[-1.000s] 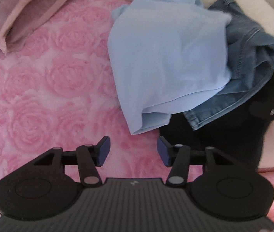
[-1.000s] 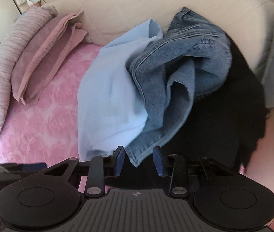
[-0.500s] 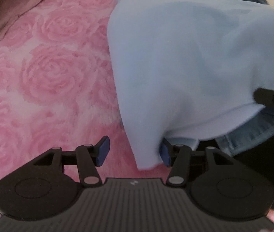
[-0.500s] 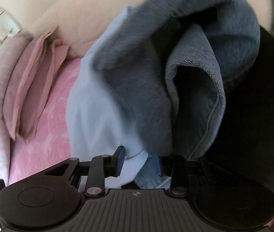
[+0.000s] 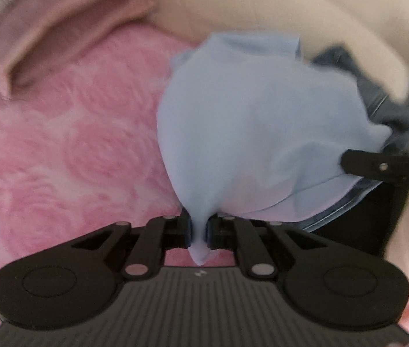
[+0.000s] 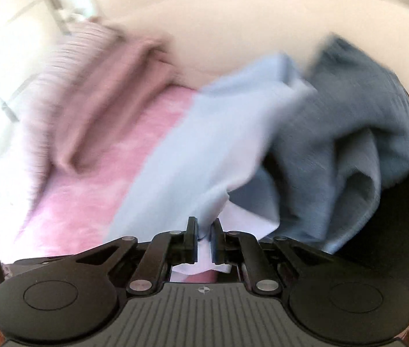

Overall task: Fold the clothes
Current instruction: 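Grasp the light blue sweatshirt in the pile with both grippers, then lift the sweatshirt out of the pile and drop it on the open blanket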

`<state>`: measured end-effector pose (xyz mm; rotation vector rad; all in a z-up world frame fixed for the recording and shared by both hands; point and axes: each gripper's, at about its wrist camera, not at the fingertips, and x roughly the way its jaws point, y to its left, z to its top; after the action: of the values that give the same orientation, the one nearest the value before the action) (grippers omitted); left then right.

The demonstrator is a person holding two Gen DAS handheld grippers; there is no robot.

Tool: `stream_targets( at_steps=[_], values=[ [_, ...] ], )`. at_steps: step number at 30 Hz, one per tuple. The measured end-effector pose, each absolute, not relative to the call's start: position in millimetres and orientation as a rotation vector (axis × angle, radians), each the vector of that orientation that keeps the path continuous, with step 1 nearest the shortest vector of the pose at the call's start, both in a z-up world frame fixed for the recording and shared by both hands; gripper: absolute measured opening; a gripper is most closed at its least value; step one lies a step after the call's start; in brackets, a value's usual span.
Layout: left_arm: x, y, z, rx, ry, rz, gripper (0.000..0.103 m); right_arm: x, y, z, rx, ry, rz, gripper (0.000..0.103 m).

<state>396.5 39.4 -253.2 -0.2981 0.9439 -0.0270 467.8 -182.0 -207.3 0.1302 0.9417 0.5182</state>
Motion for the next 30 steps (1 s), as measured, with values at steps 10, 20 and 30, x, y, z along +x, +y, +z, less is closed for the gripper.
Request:
stream_targets(
  at_steps=[10, 20, 30],
  values=[
    [250, 85, -112, -0.387, 0.671, 0.096, 0.006, 389, -146, -72, 0.171, 0.677, 0.805, 0.006],
    [35, 102, 25, -0.428, 0.398, 0.209, 0.006, 263, -92, 42, 0.331, 0.482, 1.053, 0.006],
    [-167, 125, 31, -0.654, 0.435, 0.596, 0.009, 75, 50, 99, 0.206, 0.519, 1.589, 0.012]
  ],
)
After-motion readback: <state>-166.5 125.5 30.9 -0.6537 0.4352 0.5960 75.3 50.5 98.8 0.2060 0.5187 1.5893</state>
